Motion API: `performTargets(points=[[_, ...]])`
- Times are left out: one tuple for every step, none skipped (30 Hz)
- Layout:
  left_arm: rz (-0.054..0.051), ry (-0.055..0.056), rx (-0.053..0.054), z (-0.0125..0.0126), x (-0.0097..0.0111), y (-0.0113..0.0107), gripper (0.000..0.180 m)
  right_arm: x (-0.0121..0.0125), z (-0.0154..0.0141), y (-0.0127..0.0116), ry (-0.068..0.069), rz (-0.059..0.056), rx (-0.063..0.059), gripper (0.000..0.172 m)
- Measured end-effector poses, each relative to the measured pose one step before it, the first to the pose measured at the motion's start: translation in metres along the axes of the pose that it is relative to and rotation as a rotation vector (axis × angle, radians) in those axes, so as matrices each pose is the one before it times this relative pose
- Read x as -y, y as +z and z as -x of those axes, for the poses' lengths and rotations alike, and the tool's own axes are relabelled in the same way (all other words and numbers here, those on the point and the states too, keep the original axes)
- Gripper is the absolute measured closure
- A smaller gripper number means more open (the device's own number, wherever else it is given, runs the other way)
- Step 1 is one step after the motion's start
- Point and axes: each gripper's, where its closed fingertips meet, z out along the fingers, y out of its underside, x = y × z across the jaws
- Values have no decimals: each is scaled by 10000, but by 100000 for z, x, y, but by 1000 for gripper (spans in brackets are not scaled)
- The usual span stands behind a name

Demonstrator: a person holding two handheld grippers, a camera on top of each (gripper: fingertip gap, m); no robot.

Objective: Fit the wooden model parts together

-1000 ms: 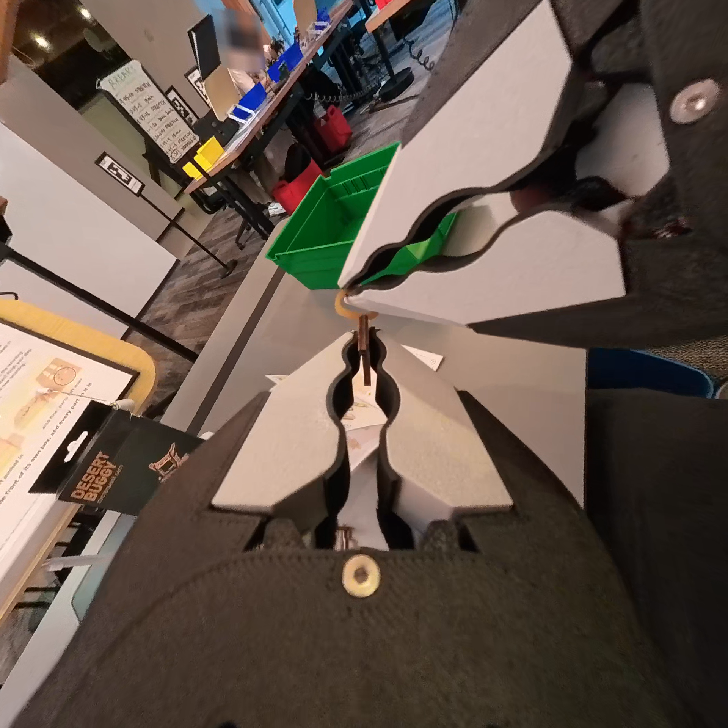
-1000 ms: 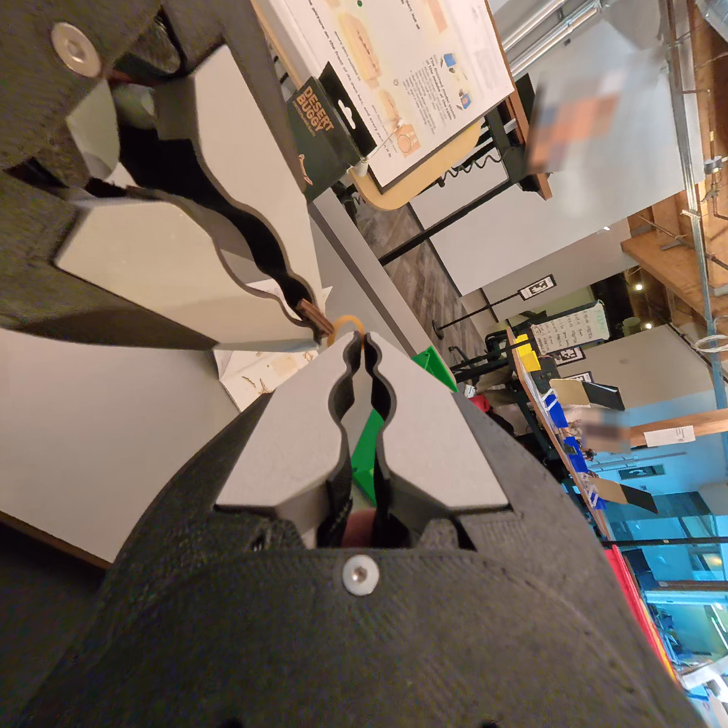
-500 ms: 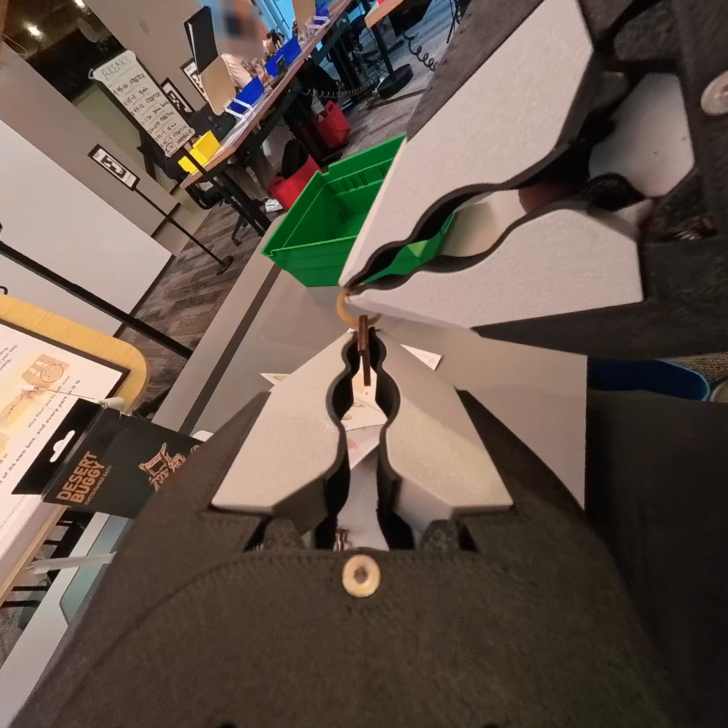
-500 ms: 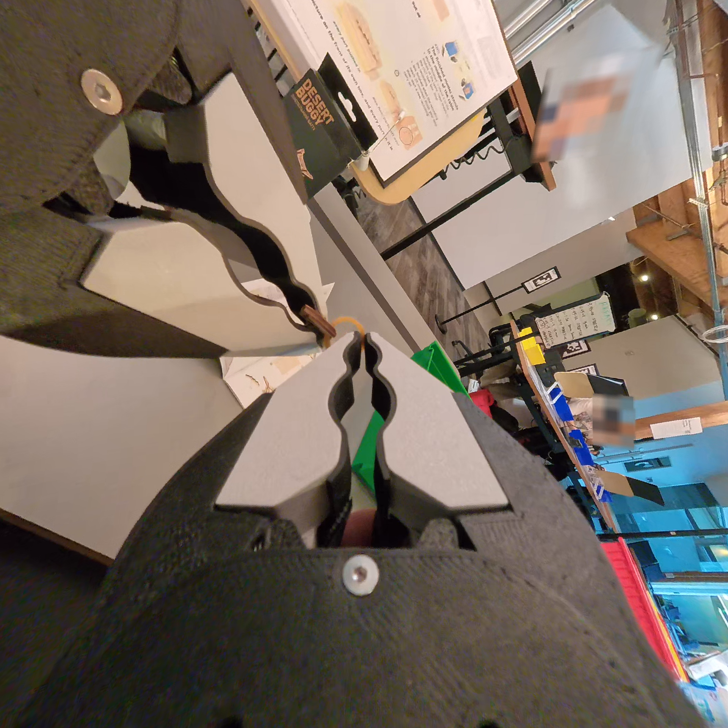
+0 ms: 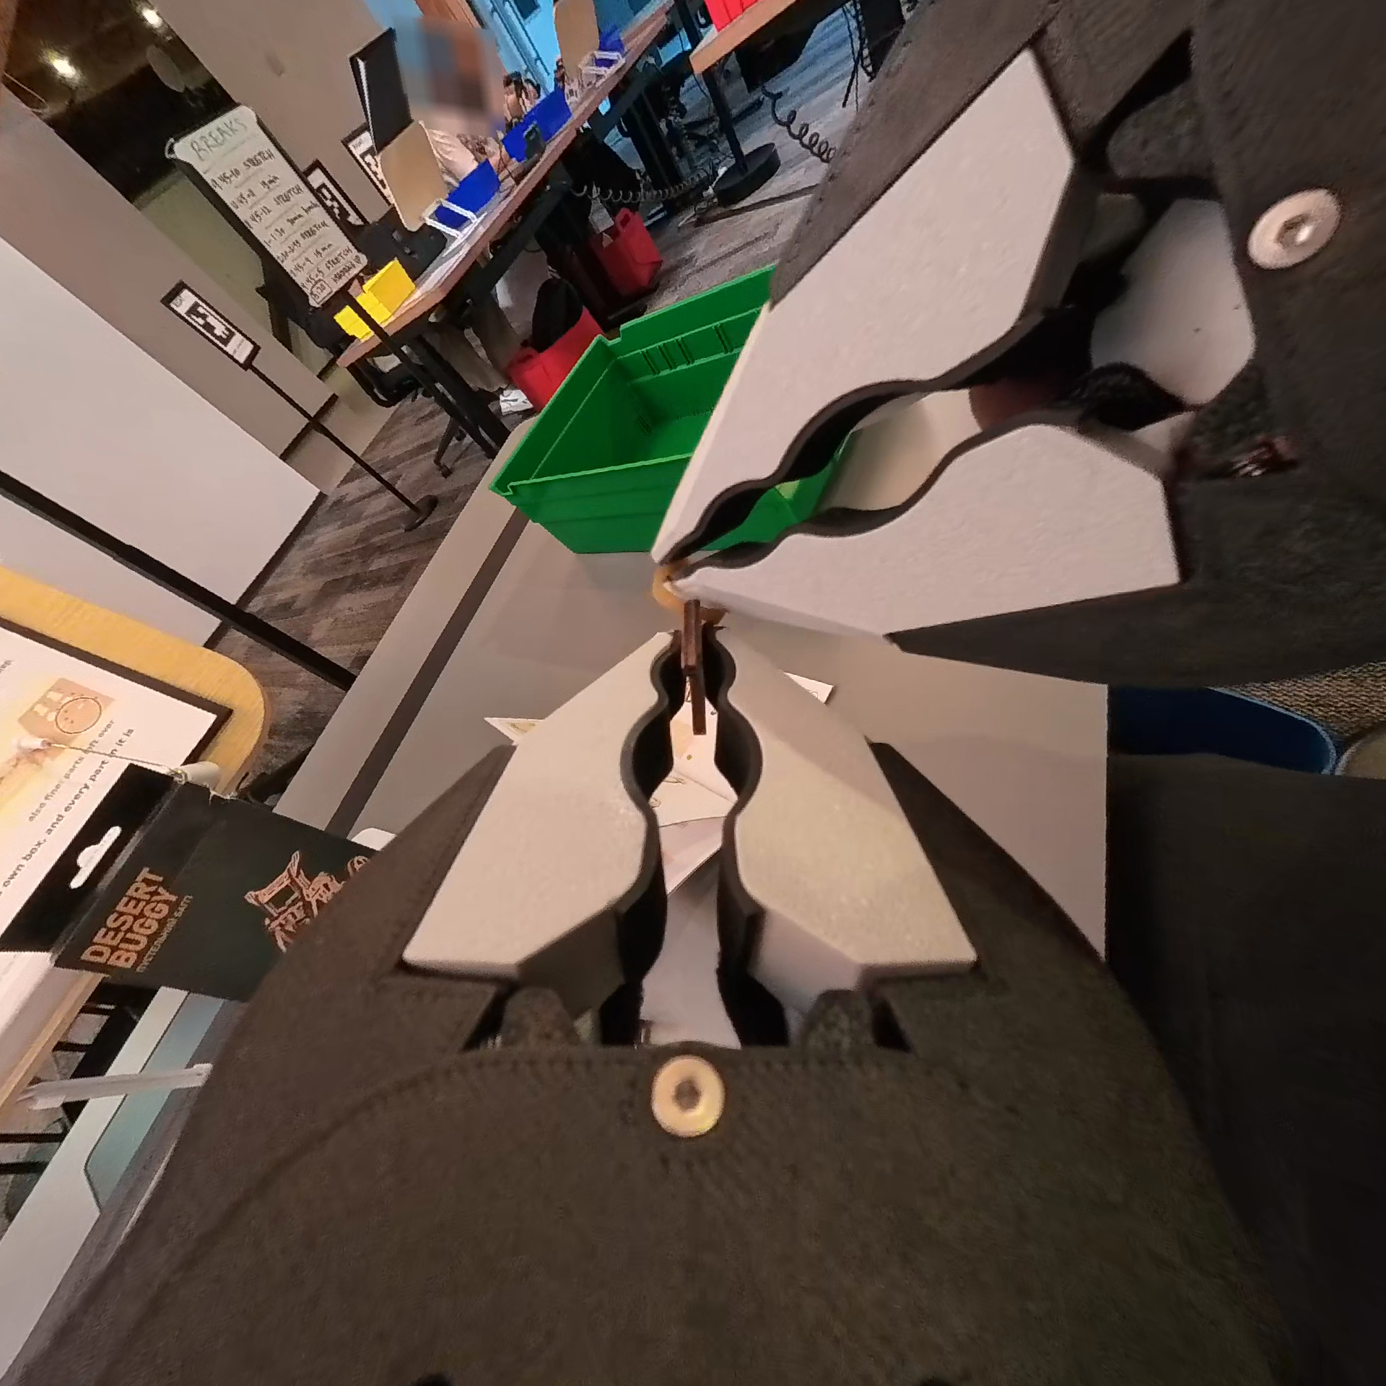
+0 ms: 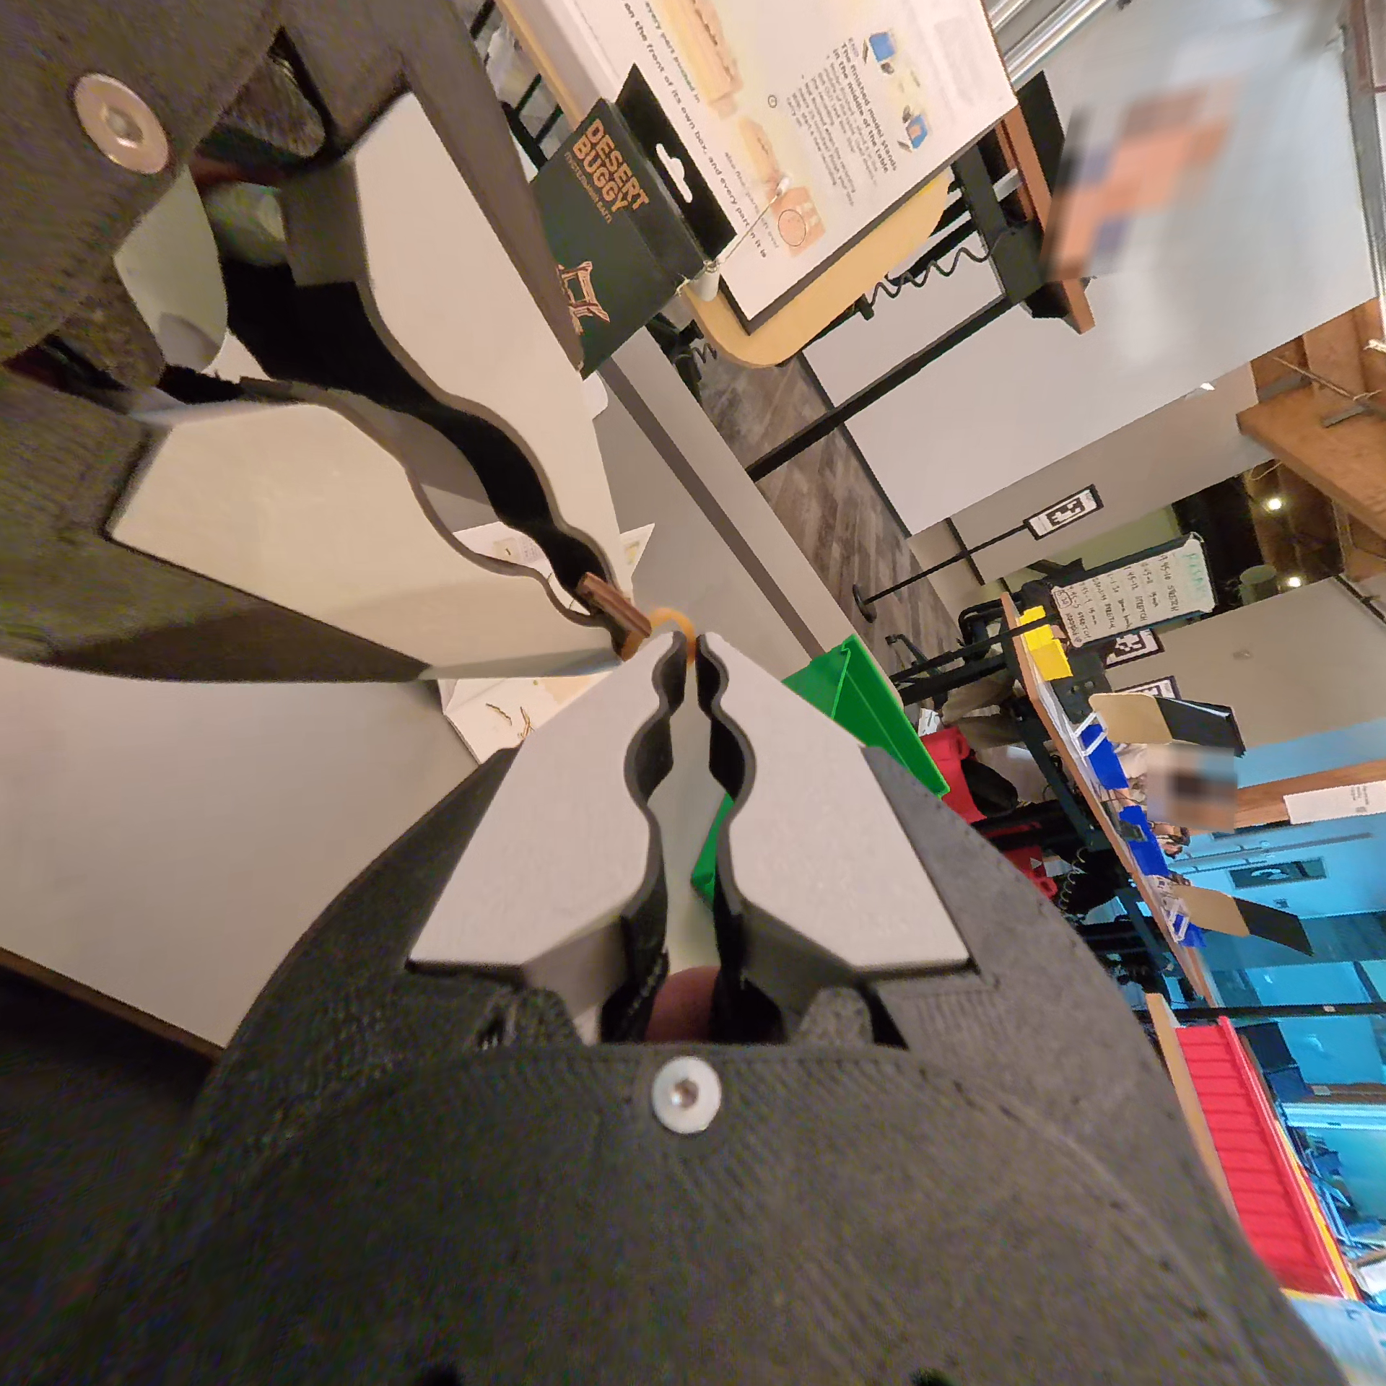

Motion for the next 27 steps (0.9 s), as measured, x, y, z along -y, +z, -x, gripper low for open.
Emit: performTargets(points=[[9,-9,-16,-32,-25,21,179,-35,-21,28,-18,14,-16,172],[-16,6,-12,-25,11,-7,179,0,21,5,5,-4,7,172],[13,4,-9,-21,-27,15,179,44,-18,-31,10,-23,-8,172],[34,15,8,14,-93,39,179,93,-30,-35,38,-37,-3,172],[-6,-12,-16,-21,-50,30,179,52,4,-15,63,-16,33,172],[-5,-15,-19,-26,-30,20,179,19,-31,6,51,-6,14,171],[2,3,2,-1,-35,1,179,6,-2,7,40,-20,28,169],[2,-8,-2,4,-20,7,179,10,61,2,83,-20,87,167],[-9,-25,-2,10,-46,1,179,13,112,-14,127,-21,136,167],[-8,-51,-25,9,-64,1,179,13,75,-25,120,-23,123,166],[-17,-71,-40,-3,-55,-1,179,3,14,-11,66,-21,76,164],[-32,-57,-25,-1,-8,-4,179,0,-25,-7,36,-22,48,163],[-30,-67,-46,-48,-2,1,179,-28,4,6,78,0,65,162],[-42,-90,-52,-31,3,6,179,-47,65,33,191,-10,134,163],[-27,-52,-26,5,-22,6,179,-63,18,45,225,-15,142,163],[-20,-14,-22,-26,-21,2,179,-119,-93,45,65,23,39,161],[-23,-4,-31,-64,16,11,179,-17,-36,9,47,-18,68,160],[6,29,33,26,-43,6,179,71,121,-17,235,-63,220,161],[9,48,10,11,-34,10,179,-38,14,3,170,19,137,161],[19,28,-8,-31,-61,30,179,-46,-71,5,-29,36,19,159],[36,55,9,-44,-66,50,179,18,-36,-6,-64,9,5,158],[53,90,37,-50,-94,78,179,56,10,-26,9,-8,23,158],[17,65,24,-32,-36,40,179,-28,16,1,-12,44,15,159],[-11,24,-14,-54,-9,25,179,-69,21,18,-48,47,5,160],[-1,35,2,-23,-23,18,179,-62,46,12,31,22,42,161],[-3,86,17,-30,-26,29,179,-88,29,18,95,31,62,162],[-39,68,-24,-108,18,24,179,-88,-45,37,84,39,29,162]])
